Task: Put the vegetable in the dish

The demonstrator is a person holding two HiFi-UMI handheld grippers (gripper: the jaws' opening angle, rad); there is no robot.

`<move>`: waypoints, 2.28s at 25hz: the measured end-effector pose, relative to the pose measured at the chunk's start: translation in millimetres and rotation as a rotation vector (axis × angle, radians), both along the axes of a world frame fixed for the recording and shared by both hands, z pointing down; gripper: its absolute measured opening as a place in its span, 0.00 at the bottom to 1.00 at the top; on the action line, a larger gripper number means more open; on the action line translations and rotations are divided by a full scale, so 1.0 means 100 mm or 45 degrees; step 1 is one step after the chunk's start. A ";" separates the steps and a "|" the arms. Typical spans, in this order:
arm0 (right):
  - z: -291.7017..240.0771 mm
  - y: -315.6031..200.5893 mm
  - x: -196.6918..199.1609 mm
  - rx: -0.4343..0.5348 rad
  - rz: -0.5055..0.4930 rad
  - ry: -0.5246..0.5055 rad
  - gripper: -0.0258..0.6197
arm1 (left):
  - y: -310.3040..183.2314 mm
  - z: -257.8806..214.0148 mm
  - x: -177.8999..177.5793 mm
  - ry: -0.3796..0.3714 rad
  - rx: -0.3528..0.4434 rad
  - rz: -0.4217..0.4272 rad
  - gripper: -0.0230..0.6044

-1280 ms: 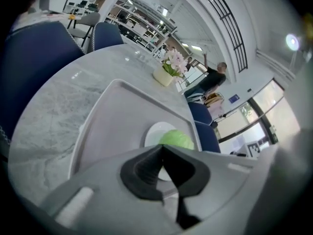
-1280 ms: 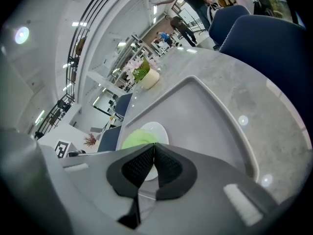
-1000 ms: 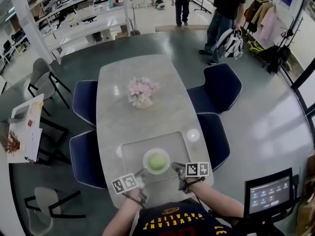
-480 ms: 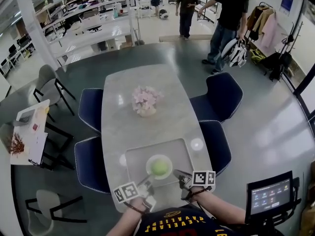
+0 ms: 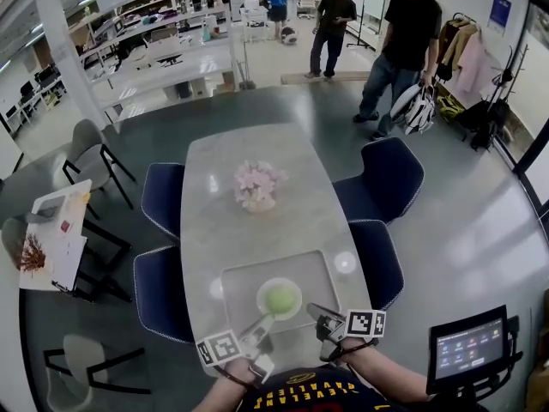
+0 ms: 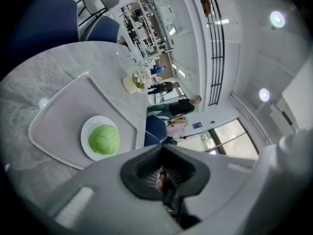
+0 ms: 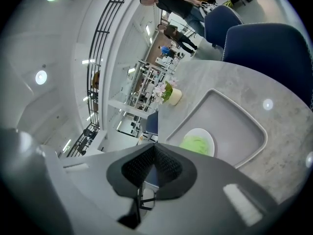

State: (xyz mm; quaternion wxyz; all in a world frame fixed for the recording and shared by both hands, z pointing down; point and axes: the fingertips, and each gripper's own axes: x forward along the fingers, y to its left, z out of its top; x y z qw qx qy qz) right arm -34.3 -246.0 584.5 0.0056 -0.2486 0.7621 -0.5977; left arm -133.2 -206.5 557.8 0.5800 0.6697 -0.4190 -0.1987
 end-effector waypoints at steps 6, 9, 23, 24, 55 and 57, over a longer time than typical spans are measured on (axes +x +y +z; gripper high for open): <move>-0.25 -0.01 0.03 0.056 0.020 -0.044 0.05 | -0.03 -0.24 -0.04 0.035 0.061 -0.026 0.04; -0.35 -0.01 0.02 0.067 0.029 -0.073 0.05 | -0.07 -0.44 0.02 0.161 0.108 -0.049 0.04; -0.88 -0.06 -0.04 0.143 0.068 -0.231 0.05 | -0.12 -0.79 0.08 0.220 0.151 -0.052 0.04; -0.86 -0.05 -0.02 0.136 0.078 -0.215 0.05 | -0.12 -0.78 0.08 0.219 0.145 -0.053 0.04; -0.94 -0.04 -0.04 0.184 0.101 -0.265 0.05 | -0.12 -0.67 0.15 0.234 0.094 -0.006 0.04; -0.95 -0.05 -0.04 0.184 0.106 -0.266 0.05 | -0.13 -0.66 0.15 0.230 0.095 -0.001 0.04</move>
